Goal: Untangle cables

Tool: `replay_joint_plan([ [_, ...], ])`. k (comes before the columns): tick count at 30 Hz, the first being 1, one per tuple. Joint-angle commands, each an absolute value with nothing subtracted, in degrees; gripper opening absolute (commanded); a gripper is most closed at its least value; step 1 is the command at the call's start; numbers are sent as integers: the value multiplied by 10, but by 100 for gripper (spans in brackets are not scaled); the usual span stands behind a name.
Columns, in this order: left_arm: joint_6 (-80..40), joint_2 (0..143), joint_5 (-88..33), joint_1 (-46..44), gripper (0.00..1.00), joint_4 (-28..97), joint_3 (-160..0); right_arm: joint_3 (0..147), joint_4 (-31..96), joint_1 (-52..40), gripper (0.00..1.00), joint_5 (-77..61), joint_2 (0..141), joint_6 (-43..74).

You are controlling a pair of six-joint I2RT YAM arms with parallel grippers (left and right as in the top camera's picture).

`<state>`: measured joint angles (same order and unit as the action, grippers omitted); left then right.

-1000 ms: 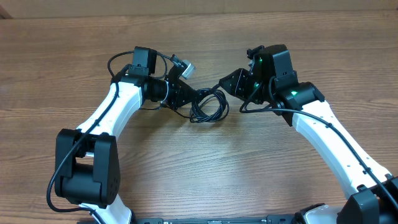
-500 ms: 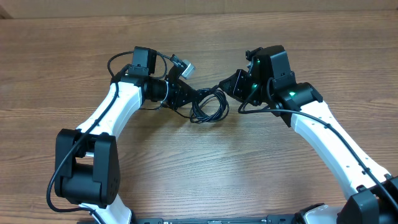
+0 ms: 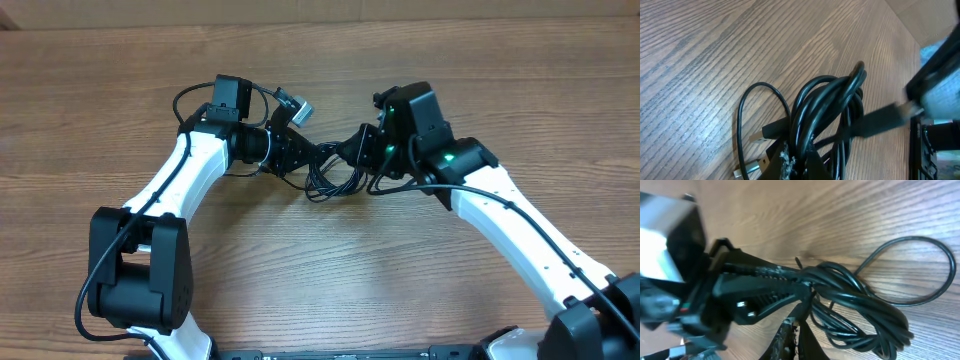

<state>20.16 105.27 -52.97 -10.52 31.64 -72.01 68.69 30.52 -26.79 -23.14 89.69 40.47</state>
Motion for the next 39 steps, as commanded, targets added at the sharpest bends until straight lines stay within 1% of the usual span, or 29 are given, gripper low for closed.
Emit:
replay_joint_plan([
  [1, 217, 1037, -555, -110, 4, 314, -721, 685, 305, -287, 4, -212, 921, 405],
  [6, 217, 1037, -555, -110, 4, 314, -721, 685, 305, -315, 4, -188, 945, 405],
  [12, 217, 1037, -555, -110, 4, 314, -721, 685, 305, -353, 4, -106, 973, 408],
  [18, 217, 1037, -555, -109, 4, 314, -721, 685, 302, -361, 4, -65, 1007, 422],
  [21, 217, 1037, -555, -109, 4, 314, -721, 686, 303, -358, 4, -65, 1009, 420],
  [25, 216, 1037, -555, -109, 4, 314, -721, 705, 343, -340, 4, -93, 970, 418],
  [30, 216, 1037, -555, -109, 4, 312, -721, 705, 335, -337, 4, -100, 920, 418],
  [39, 212, 1037, -556, -109, 4, 312, -721, 705, 313, -337, 4, -97, 941, 420],
])
